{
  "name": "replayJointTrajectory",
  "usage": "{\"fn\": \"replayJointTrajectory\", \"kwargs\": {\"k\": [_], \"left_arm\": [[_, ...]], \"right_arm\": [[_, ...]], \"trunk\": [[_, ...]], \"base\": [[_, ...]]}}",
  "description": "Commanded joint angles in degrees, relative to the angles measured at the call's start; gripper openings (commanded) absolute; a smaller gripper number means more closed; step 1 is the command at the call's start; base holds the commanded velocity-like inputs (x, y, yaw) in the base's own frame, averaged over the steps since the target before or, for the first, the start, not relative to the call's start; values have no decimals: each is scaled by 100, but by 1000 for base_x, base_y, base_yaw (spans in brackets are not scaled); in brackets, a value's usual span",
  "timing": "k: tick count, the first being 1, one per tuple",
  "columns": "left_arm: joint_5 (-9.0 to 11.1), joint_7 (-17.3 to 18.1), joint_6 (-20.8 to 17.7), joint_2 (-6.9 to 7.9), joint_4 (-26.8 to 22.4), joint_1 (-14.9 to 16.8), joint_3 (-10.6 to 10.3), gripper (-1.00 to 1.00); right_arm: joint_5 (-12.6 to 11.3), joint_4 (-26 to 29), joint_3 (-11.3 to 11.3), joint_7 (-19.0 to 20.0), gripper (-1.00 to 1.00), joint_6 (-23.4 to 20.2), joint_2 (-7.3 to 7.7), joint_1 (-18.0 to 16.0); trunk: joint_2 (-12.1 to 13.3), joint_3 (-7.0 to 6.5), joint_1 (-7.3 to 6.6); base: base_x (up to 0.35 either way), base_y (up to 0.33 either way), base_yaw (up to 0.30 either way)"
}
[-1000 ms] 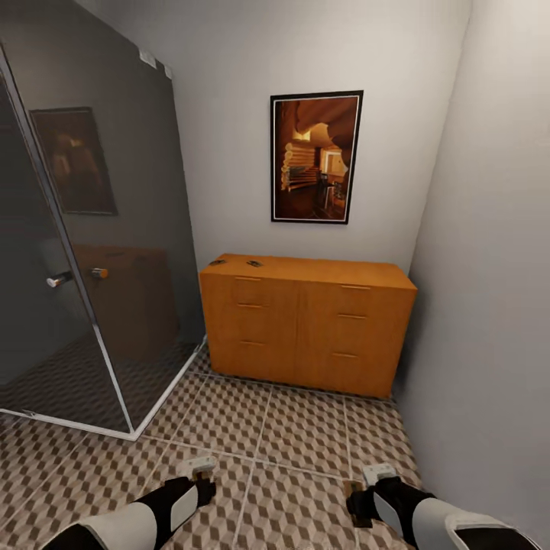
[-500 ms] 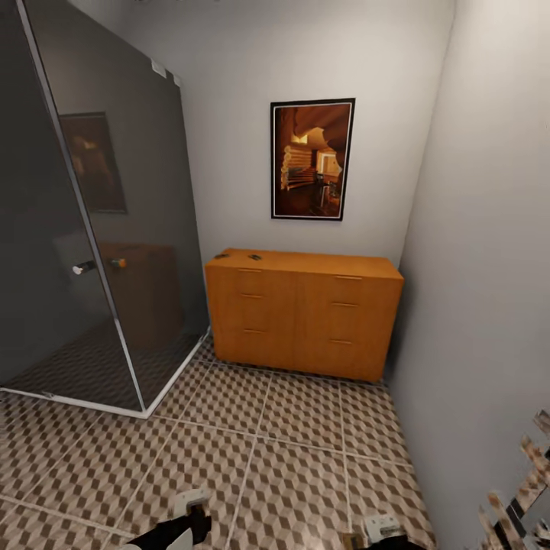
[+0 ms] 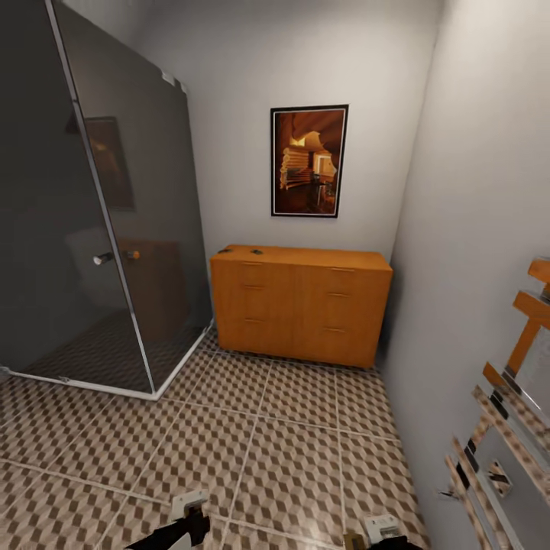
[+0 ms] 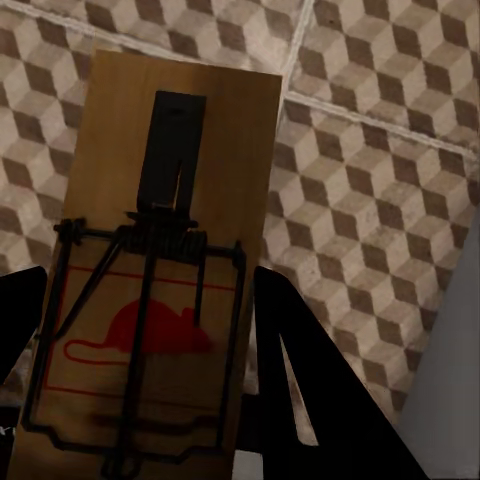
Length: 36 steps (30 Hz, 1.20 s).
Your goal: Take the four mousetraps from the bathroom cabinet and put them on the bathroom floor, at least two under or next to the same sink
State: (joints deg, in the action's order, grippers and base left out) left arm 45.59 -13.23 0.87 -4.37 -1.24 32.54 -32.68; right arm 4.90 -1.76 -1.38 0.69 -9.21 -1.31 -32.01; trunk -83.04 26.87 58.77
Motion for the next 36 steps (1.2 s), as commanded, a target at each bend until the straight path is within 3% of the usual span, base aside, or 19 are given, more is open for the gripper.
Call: {"fn": "replayJointTrajectory", "kwargs": {"k": [1, 10, 26, 36], "left_arm": [[37, -31, 14, 4, -1, -18, -49, -100], [46, -31, 26, 12, 0, -28, -47, -100], [35, -33, 36, 6, -8, -28, -46, -100], [43, -38, 41, 6, -3, -30, -46, -100]], "right_arm": [[29, -8, -11, 11, -100, -11, 0, -7], [59, -9, -15, 14, -100, -20, -12, -7], [76, -8, -20, 22, -100, -20, -15, -7], [70, -6, -18, 52, -100, -20, -14, -7]], "trunk": [[-4, 6, -4], [-4, 6, -4], [-4, 6, -4], [-4, 6, -4]], "base": [[-348, 0, 0], [-273, 16, 0], [-6, 1, 251], [0, 0, 140]]}}
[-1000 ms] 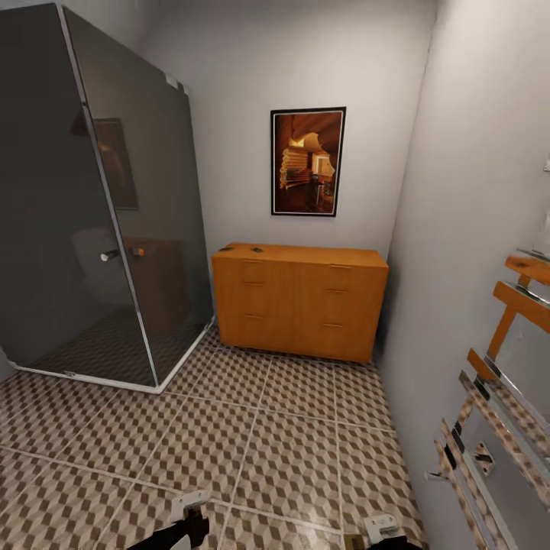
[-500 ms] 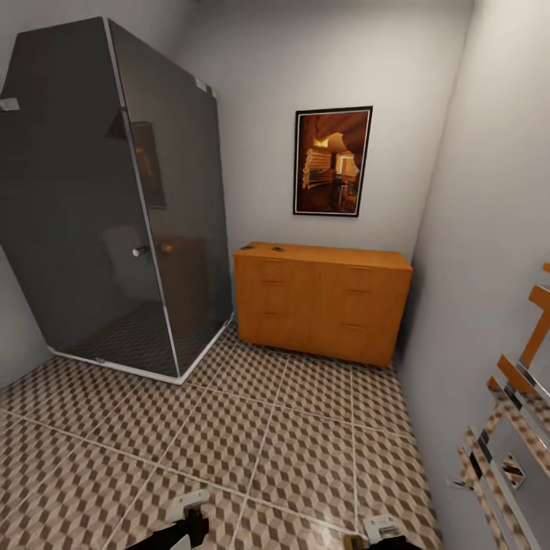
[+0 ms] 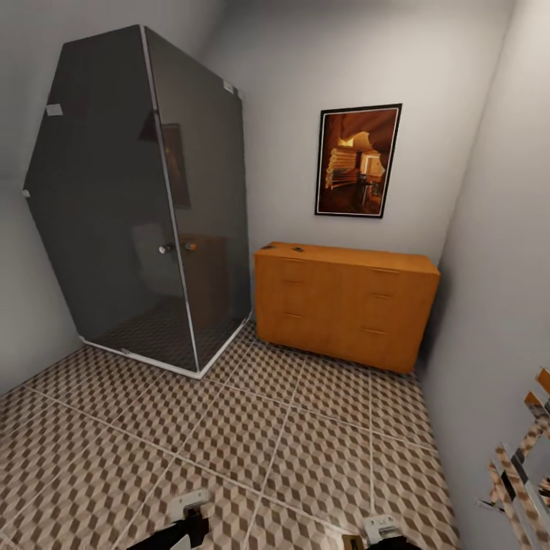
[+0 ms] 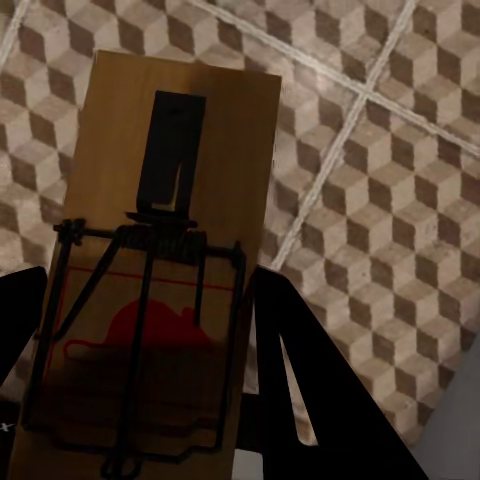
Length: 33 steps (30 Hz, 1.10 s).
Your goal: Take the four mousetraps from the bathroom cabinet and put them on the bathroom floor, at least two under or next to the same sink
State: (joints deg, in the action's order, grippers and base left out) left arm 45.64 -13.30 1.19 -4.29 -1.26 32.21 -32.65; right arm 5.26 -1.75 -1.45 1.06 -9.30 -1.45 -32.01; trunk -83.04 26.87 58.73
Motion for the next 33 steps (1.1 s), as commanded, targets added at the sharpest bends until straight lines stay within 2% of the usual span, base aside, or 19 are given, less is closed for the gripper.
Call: {"fn": "replayJointTrajectory", "kwargs": {"k": [1, 19, 26, 33], "left_arm": [[37, -29, 10, -2, -1, 3, -48, -100], [51, -33, 9, 3, 3, 5, -42, -100], [97, -33, 287, 22, 62, 5, -40, -100], [119, -37, 373, 24, 97, 2, -39, -100]], "right_arm": [[36, -7, -12, 10, -100, -11, 1, -7], [62, -8, -13, -35, -100, -2, -4, -7], [62, -6, -13, -43, -100, -2, -4, -7], [58, -6, -12, -44, -100, -2, -4, -7]], "trunk": [[-3, 6, 0], [-3, 6, 0], [-3, 6, 0], [-3, 6, 0]], "base": [[0, 0, 271], [0, 0, 296], [0, 0, 300], [0, 0, 300]]}}
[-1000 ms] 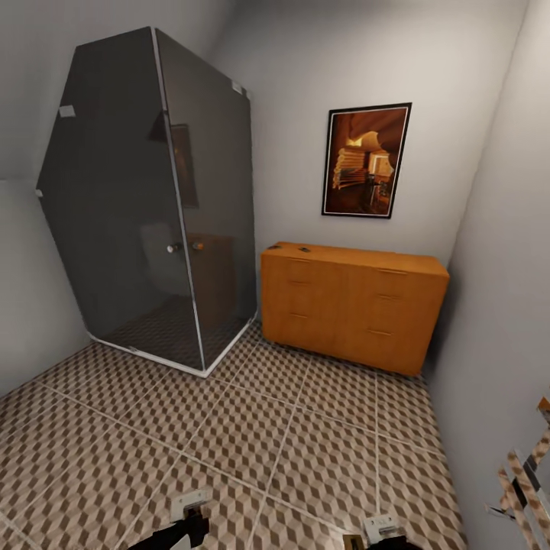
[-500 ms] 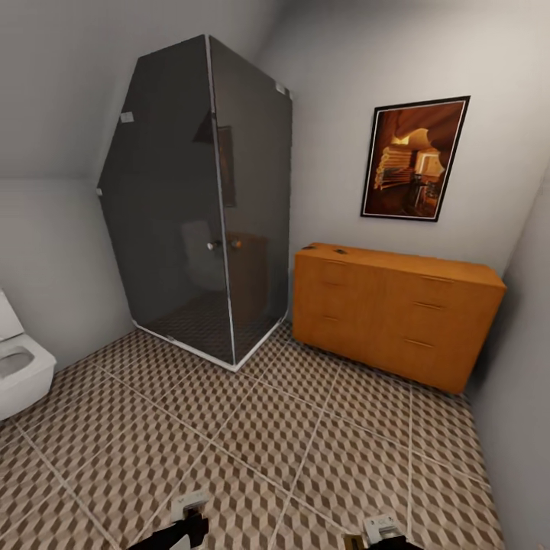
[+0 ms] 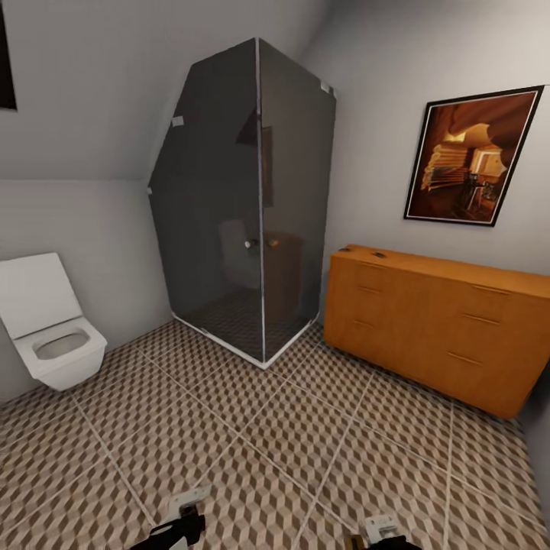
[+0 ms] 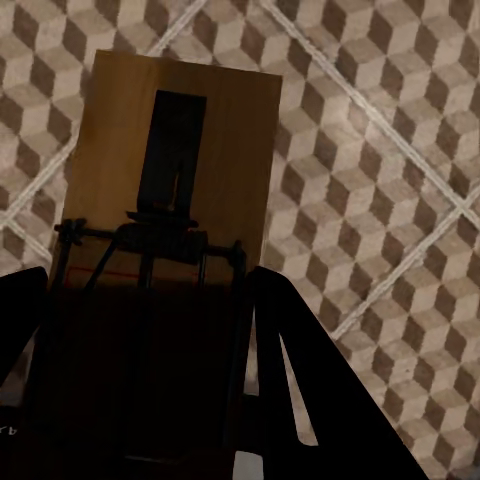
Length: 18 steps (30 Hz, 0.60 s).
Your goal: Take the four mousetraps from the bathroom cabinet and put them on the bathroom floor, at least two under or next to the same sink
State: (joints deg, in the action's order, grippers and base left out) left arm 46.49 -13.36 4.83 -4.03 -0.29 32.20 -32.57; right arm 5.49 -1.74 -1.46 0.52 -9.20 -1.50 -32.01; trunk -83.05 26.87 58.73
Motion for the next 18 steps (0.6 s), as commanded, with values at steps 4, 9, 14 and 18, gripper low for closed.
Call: {"fn": "replayJointTrajectory", "kwargs": {"k": [4, 9, 14, 18], "left_arm": [[35, -33, 16, -2, 2, 5, -48, -100], [36, -34, 18, 12, 2, 4, -48, -100], [36, -30, 18, 15, 2, 2, -48, -100], [36, -33, 18, 22, 2, 3, -48, -100]], "right_arm": [[39, -5, -12, 6, -100, -11, 0, -7], [41, -7, -12, 2, -100, -11, 0, -7], [44, -8, -12, 1, -100, -6, 0, -7], [42, -6, -12, 1, -100, 15, 0, -7]], "trunk": [[-3, 6, 0], [-3, 6, 0], [-3, 6, 0], [-3, 6, 0]], "base": [[0, 0, 300], [0, 0, 300], [0, 0, 300], [0, 0, 300]]}}
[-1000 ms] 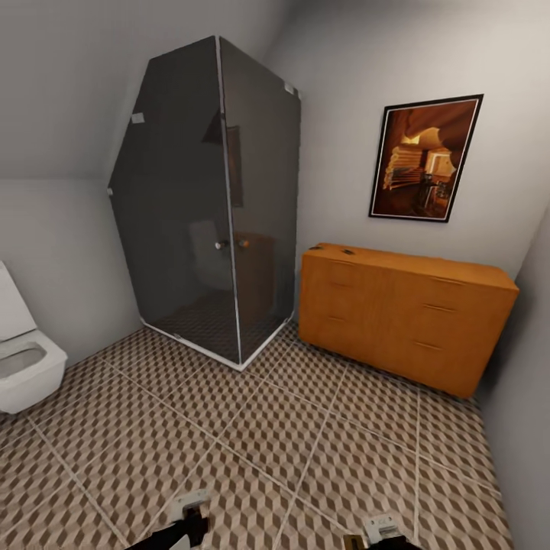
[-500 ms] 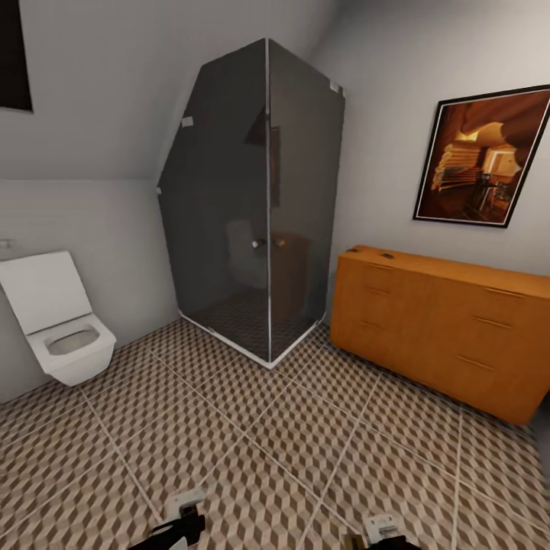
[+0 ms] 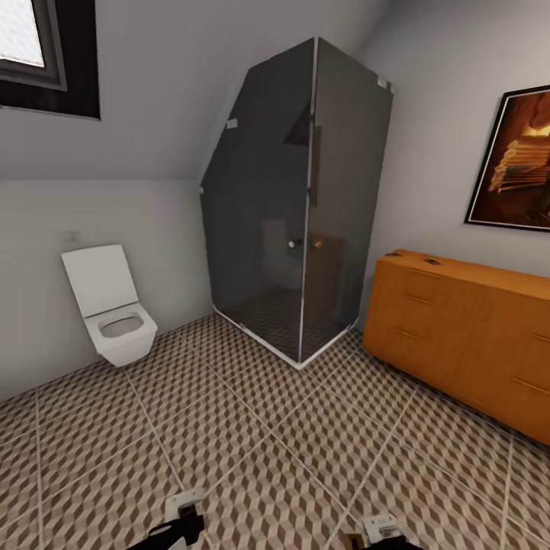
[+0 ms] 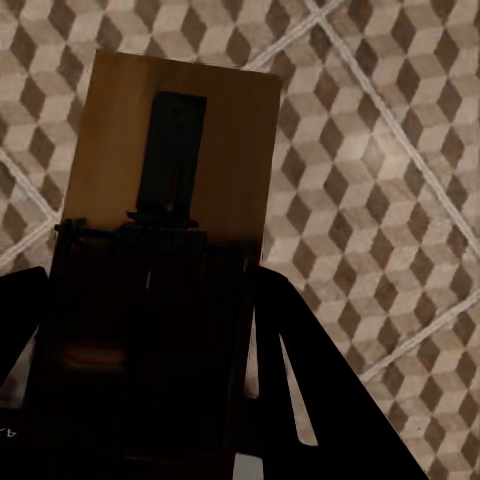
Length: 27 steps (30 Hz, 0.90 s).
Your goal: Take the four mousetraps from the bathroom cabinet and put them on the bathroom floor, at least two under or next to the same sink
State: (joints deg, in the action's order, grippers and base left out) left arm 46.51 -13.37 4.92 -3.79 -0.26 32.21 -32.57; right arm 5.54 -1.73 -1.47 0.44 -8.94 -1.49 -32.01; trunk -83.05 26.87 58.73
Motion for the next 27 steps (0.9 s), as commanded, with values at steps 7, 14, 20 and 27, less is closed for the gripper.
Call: {"fn": "replayJointTrajectory", "kwargs": {"k": [7, 14, 20, 27], "left_arm": [[33, -27, 9, 1, 0, 3, -47, -100], [33, -33, 9, 1, 0, 1, -46, -100], [33, -32, 9, 1, 0, 1, -46, -100], [33, -34, 9, 1, 0, 3, -48, -100]], "right_arm": [[34, -8, -10, 9, -100, 46, 0, -7], [31, -11, -10, 9, -100, 136, 0, -7], [29, -11, -11, 4, -100, 145, 0, -7], [28, -10, -11, 0, -100, 150, 0, -7]], "trunk": [[-3, 6, 0], [-3, 6, 0], [-3, 6, 0], [-3, 6, 0]], "base": [[0, 0, 300], [0, 0, 300], [0, 0, 300], [0, 0, 300]]}}
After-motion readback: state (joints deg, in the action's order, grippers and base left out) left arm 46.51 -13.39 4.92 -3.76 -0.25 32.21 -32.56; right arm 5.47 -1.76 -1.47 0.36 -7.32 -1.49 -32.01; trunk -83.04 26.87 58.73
